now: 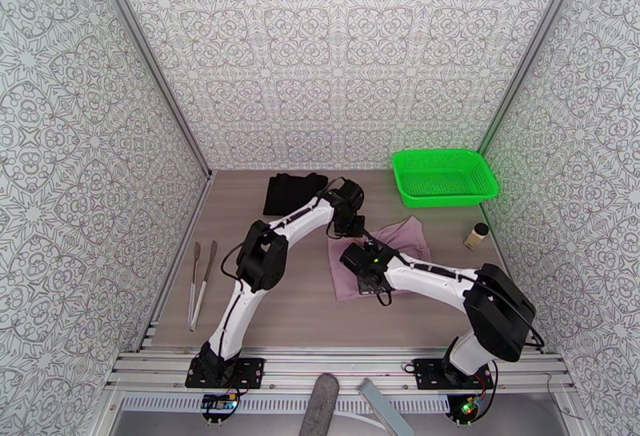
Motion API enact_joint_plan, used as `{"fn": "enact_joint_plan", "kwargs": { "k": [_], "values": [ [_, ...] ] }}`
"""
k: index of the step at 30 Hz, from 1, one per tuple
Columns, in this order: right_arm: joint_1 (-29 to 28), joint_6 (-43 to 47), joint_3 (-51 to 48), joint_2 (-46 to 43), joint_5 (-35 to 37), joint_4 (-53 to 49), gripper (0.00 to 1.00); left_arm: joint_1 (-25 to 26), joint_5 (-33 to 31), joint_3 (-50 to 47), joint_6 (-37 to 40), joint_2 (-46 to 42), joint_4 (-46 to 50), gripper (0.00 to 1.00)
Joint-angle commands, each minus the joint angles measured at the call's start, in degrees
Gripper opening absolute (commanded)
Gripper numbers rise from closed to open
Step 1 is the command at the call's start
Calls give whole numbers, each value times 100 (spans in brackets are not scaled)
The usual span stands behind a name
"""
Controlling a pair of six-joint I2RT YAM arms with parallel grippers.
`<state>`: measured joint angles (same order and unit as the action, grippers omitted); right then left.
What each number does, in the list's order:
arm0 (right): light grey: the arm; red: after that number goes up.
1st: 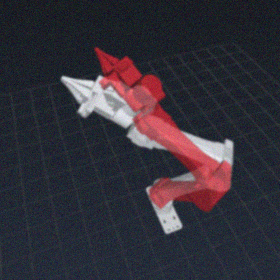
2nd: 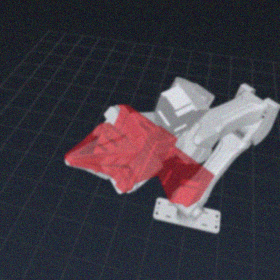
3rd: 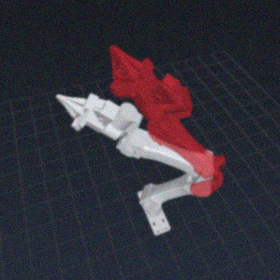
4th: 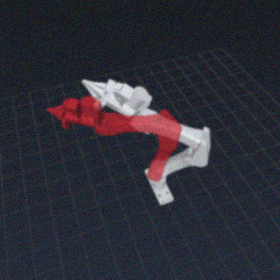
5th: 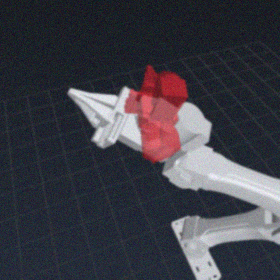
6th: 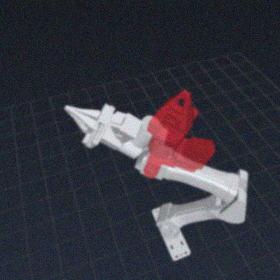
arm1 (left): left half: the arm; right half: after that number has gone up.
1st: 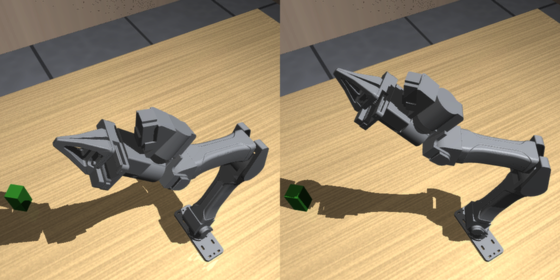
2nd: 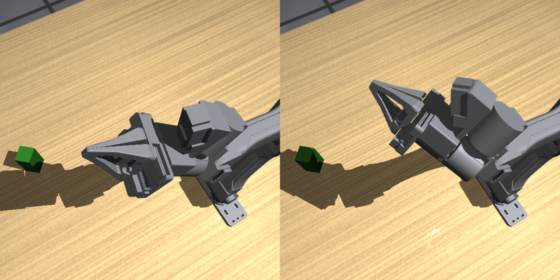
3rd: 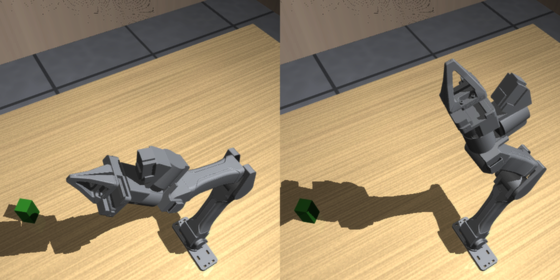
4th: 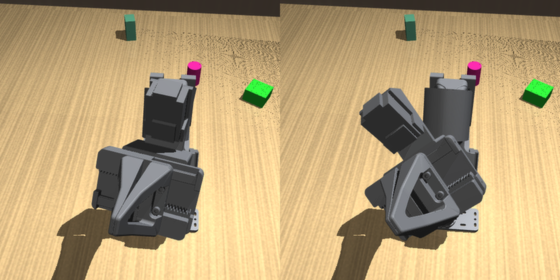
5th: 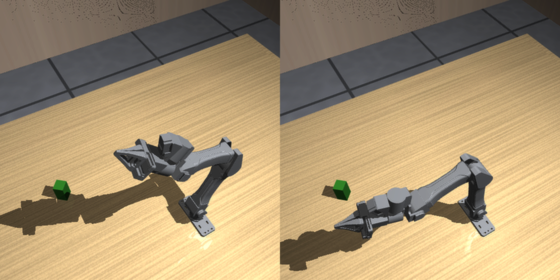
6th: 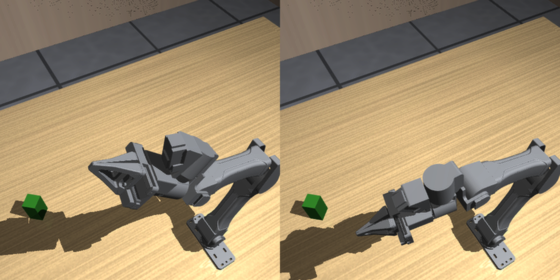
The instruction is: Fold and stack the mixed laundry pile
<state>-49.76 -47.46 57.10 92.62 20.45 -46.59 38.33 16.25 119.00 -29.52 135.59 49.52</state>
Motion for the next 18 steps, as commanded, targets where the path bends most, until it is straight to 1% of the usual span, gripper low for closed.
{"fn": "enact_joint_plan", "kwargs": {
  "k": [1,2,5,6,8,9,11,12,13,15,16,18],
  "values": [
    [35,-391,-165,-33,328,-196,11,60,-25,361,116,82,93,50],
    [29,-457,-195,-115,398,-210,19,69,-32,407,147,59,102,53],
    [28,-550,-219,-415,655,-373,33,79,-165,406,256,-156,85,53],
    [36,-554,-166,-552,806,-511,38,78,-374,345,302,-293,65,53],
    [44,-546,-28,-763,1024,-759,45,79,-680,104,365,-684,-61,52],
    [51,-516,52,-878,1106,-876,48,75,-846,-180,390,-961,-150,52],
    [56,-437,159,-1050,1145,-940,49,54,-1088,-522,426,-1385,-248,52],
    [63,-352,188,-1114,1091,-887,49,37,-1159,-683,438,-1551,-234,50],
    [69,-265,213,-1152,1014,-803,47,17,-1205,-809,446,-1666,-188,44],
    [110,-42,277,-1138,731,-573,40,-26,-1190,-1151,439,-1868,-94,23],
    [140,99,277,-1107,579,-404,39,-35,-1134,-1345,402,-1942,-106,18],
    [262,397,229,-1017,98,18,33,-14,-1006,-1950,260,-2156,-351,10]
  ]
}}
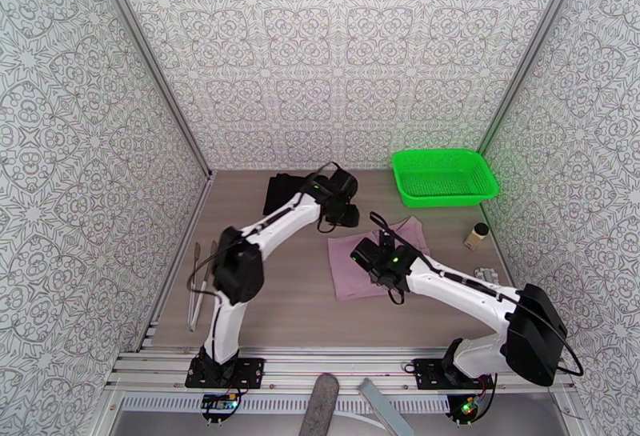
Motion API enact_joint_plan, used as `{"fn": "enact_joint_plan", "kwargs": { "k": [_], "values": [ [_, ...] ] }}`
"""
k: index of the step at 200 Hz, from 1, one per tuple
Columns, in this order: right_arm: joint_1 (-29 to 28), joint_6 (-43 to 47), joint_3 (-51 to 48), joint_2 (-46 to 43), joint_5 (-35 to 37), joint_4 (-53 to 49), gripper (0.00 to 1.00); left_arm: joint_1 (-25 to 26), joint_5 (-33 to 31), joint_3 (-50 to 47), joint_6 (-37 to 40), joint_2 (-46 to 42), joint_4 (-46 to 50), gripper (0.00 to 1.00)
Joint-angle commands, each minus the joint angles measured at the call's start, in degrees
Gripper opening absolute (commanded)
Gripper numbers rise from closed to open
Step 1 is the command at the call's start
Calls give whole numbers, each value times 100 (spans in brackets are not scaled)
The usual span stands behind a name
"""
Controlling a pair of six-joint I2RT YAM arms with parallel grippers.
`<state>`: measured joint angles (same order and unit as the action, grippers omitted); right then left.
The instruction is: Fold and stack the mixed laundry pile
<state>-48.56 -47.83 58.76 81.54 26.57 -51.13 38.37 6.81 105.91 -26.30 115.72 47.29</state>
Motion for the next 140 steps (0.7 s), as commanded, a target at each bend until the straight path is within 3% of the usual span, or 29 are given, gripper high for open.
{"fn": "enact_joint_plan", "kwargs": {
  "k": [1,43,103,140],
  "values": [
    [211,545,19,142,-743,676,29,-6,-33,-927,-141,-231,-278,7],
    [461,828,-176,854,-1556,1475,0,-58,87,-1998,-577,-69,-1099,0],
    [417,528,-692,1605,-2135,1952,0,-206,217,-1880,-510,882,-1168,0],
    [-96,354,-335,2228,-2590,2047,0,-368,418,-1232,-209,1577,-1152,0]
  ]
}}
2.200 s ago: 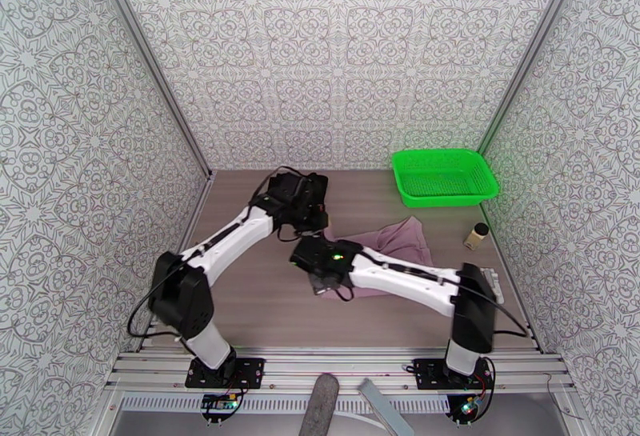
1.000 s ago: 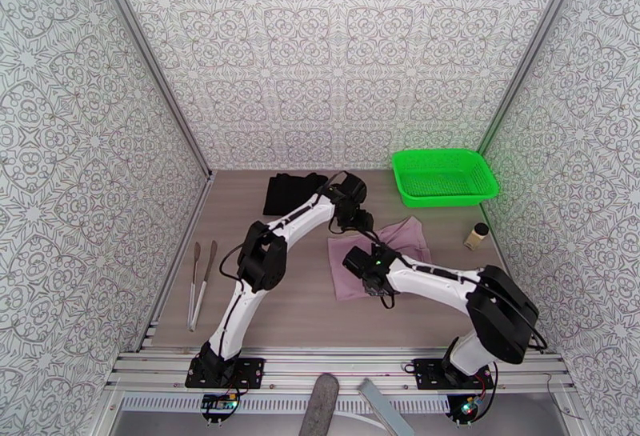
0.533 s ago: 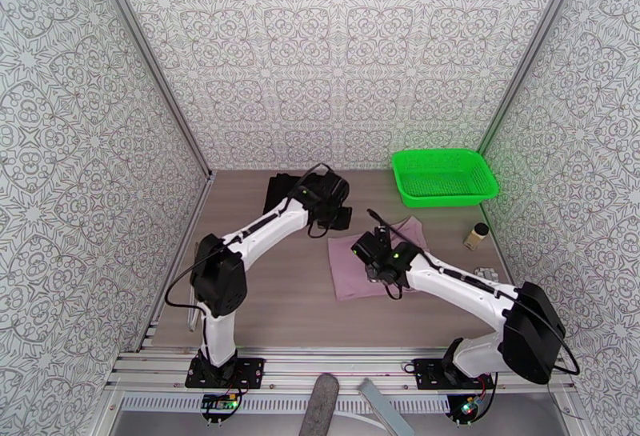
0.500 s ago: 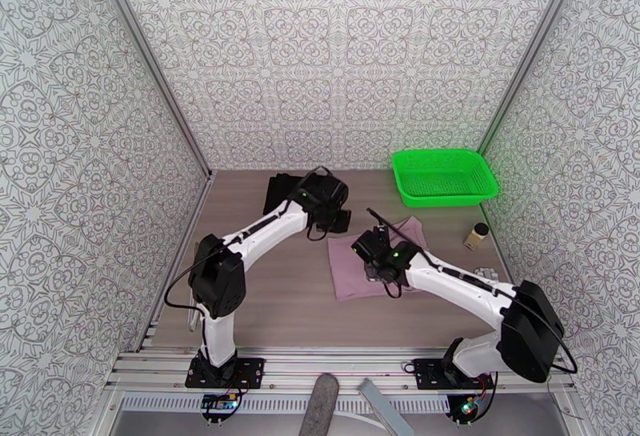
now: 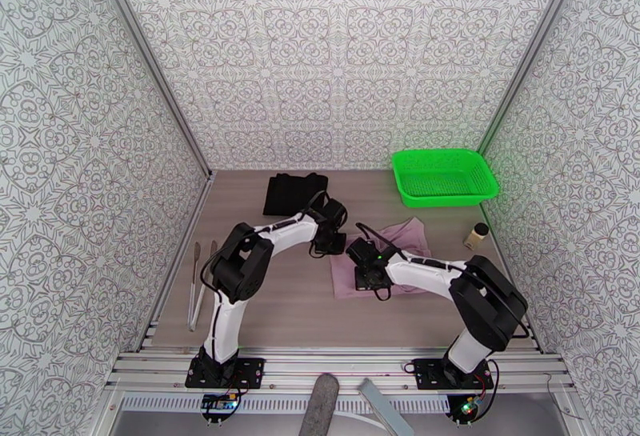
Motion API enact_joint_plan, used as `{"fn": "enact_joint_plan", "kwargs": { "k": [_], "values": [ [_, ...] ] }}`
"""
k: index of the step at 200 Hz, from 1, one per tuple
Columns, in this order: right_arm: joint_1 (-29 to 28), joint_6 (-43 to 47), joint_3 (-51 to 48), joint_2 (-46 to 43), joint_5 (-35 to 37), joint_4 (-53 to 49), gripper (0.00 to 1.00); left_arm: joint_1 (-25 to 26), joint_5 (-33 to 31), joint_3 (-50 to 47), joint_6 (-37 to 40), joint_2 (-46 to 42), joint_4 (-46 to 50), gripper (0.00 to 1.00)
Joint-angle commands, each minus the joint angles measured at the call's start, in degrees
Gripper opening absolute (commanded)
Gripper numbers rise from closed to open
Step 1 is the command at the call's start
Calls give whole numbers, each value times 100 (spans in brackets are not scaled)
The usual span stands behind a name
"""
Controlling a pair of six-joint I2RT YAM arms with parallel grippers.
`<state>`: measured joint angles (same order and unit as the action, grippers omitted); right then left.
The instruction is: Fold and stack the mixed laundry pile
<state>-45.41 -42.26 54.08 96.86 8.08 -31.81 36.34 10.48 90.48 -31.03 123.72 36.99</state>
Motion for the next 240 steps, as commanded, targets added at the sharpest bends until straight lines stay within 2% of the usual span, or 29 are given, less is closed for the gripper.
{"fn": "enact_joint_plan", "kwargs": {
  "k": [1,43,49,73,103,119,136,153,172,191,208,240],
  "values": [
    [-422,-204,144,713,-748,114,0,-168,59,338,272,794,-118,0],
    [-757,-336,1075,1264,-959,46,0,-376,336,1550,737,1412,116,0],
    [-755,-320,1180,1301,-942,0,0,-398,532,1703,799,1487,145,0],
    [-732,-142,1750,1366,-444,-533,0,-463,728,2109,980,1630,113,2],
    [-505,187,2117,1065,-134,-1043,0,-485,704,2141,1072,1229,-136,20],
    [-348,412,2173,652,66,-1305,12,-447,450,2041,1219,726,-151,38],
    [-113,732,2167,200,159,-1529,24,-400,-8,1839,1364,18,-93,51],
    [218,1154,2165,-99,115,-1631,33,-391,-377,1562,1442,-619,70,55],
    [659,1773,2270,-105,-284,-1605,38,-374,-705,1090,1394,-1276,232,62],
    [1082,2337,2600,253,-618,-1561,40,-331,-879,374,1133,-1928,300,62],
    [1377,2746,3098,822,-779,-1564,41,-295,-761,-436,707,-2310,149,60],
    [1731,3088,4120,1995,-625,-1637,38,-196,-352,-2005,-261,-2581,-973,48]
  ]
}}
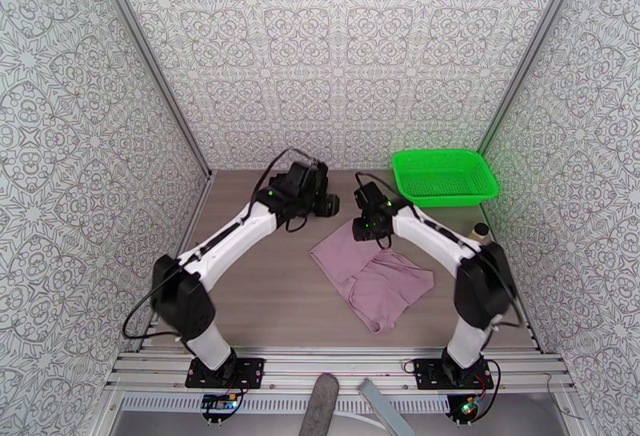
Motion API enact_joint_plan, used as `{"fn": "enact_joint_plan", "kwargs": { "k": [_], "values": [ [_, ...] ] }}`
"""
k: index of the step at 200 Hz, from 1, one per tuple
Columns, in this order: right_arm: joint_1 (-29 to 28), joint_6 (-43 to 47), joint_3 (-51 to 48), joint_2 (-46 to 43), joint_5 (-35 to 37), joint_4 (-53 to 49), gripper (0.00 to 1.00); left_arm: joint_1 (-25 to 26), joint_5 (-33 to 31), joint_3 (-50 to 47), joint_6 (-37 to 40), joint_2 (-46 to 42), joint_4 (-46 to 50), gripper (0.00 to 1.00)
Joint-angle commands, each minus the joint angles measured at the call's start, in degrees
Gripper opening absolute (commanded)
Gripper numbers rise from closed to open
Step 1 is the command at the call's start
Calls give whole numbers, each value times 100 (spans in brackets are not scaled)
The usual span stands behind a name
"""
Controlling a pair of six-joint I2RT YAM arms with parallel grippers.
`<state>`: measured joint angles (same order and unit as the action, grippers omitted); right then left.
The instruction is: Fold and stack the mixed laundry pile
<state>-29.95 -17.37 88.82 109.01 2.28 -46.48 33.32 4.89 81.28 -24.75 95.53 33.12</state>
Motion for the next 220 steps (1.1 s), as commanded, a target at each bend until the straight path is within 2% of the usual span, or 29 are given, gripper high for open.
{"fn": "enact_joint_plan", "kwargs": {
  "k": [1,17,38,85,116,159,195,220],
  "values": [
    [193,605,686,823,-32,-174,38,110,224,-1126,-916,239,-640,48],
    [264,646,1172,1382,93,-288,35,219,225,-1583,-1316,238,-1188,43],
    [291,597,1591,1994,162,-371,31,314,12,-1822,-1603,352,-1438,39],
    [303,-47,1532,2408,320,-285,16,160,198,-1544,-1566,1271,-1663,38],
    [318,-785,1349,2342,798,-332,13,-66,413,-616,-1196,2210,-1431,36],
    [433,-1731,838,2045,1119,-45,13,-387,399,1135,-528,3379,-506,35],
    [499,-2566,239,1657,1294,345,11,-603,380,2459,-18,4000,264,35],
    [526,-3068,-90,1386,1507,554,11,-693,322,2956,225,4201,656,36]
  ]
}}
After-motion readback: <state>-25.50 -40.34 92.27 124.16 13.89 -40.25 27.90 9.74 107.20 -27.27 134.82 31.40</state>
